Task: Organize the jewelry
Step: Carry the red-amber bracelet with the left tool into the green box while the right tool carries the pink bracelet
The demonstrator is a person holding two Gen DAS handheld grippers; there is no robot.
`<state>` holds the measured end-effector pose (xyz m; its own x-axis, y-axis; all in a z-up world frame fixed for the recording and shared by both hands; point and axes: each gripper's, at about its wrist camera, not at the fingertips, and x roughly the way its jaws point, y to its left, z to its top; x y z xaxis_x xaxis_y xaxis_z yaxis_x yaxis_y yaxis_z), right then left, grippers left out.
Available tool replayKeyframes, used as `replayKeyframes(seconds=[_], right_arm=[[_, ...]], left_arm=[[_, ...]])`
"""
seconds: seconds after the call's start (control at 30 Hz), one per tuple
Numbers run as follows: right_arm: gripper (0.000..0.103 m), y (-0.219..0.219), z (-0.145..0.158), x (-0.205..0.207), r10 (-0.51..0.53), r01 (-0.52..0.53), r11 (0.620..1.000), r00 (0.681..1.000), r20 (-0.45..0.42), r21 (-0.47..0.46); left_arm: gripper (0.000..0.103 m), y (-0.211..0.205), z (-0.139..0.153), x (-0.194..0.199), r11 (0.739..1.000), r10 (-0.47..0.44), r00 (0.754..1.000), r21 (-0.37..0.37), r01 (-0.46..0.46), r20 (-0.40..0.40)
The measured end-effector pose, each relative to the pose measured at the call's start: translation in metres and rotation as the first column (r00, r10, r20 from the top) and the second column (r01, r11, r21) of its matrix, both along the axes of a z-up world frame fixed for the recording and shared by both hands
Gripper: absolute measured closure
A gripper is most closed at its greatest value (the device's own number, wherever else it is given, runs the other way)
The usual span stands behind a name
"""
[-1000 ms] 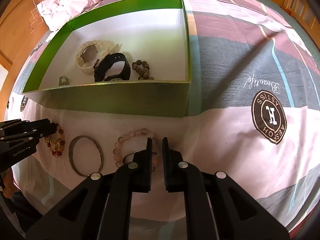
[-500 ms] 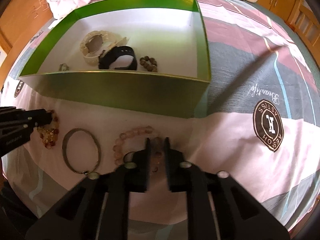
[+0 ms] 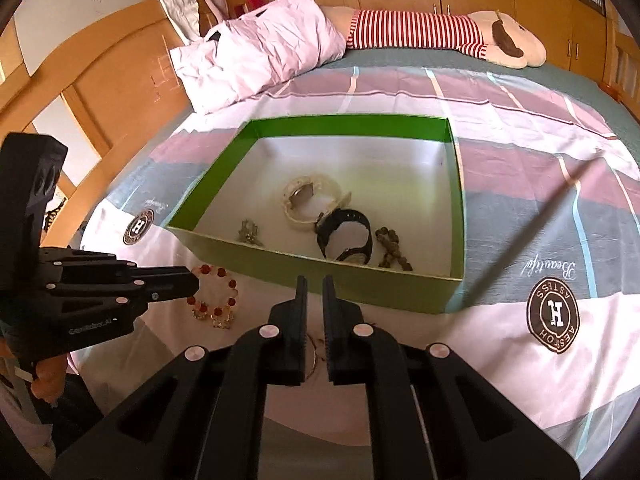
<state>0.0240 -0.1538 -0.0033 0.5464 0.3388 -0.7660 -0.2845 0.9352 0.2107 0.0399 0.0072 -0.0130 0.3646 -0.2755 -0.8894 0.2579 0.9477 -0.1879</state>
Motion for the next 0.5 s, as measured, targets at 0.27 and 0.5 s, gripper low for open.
replayKeyframes(seconds=[0.27,0.5], right_arm=[[0.093,-0.013,-0.038,0.023,-0.090,0.078,0.994,0.985,-0.151,-0.082],[0.076,-0.003,-0.068,0.023,-0.094,0.052,0.979,0.974,-0.208,-0.197]], left_arm=[[0.095,0.016,-0.022,0.013,0.996,0.068,0.996,0.060,-0.065,-0.053],[0.095,0.021,-0.032,0.022,0.991,0.103,0.992,0.088,-0.097,-0.067]])
